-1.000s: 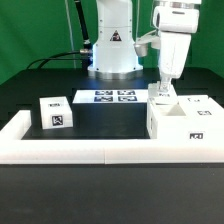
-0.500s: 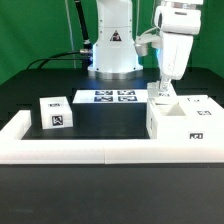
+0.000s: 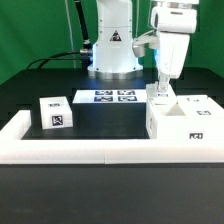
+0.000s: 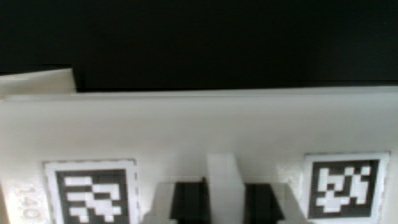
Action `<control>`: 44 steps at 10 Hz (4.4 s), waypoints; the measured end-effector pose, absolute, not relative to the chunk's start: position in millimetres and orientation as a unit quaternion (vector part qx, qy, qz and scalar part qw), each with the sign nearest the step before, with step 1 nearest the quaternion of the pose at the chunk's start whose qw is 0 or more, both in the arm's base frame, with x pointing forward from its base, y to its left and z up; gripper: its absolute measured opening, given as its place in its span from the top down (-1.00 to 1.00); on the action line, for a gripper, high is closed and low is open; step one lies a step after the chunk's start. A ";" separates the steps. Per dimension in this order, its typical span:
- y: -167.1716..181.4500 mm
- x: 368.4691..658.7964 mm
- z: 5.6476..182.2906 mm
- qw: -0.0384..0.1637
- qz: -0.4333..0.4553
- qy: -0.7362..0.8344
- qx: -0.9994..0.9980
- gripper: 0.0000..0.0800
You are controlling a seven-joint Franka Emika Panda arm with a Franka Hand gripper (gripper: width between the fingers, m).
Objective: Assemble cabinet
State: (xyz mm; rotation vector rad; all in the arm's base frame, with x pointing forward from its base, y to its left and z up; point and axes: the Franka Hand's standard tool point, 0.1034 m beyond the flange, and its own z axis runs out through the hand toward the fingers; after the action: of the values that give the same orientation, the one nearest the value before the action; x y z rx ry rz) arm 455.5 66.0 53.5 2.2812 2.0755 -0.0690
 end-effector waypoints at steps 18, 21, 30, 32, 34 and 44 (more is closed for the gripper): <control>63.1 509.1 55.8 0.037 -0.016 0.713 0.700 0.82; 63.8 508.5 55.8 0.037 -0.015 0.709 0.704 0.82; 65.3 553.7 56.9 0.041 -0.034 0.686 0.726 0.82; 64.9 566.0 57.1 0.042 -0.034 0.697 0.715 0.82; 63.7 578.7 56.8 0.042 -0.037 0.703 0.709 0.82; 61.2 578.9 59.7 0.040 -0.058 0.719 0.692 -0.58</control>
Offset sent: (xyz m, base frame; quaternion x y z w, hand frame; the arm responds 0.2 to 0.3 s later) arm 0.0194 0.0198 0.0026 -0.0140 0.0105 -0.0554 0.9983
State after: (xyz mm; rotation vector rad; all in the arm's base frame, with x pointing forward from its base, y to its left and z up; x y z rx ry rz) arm 578.9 61.2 59.7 2.1193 2.2021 -0.1782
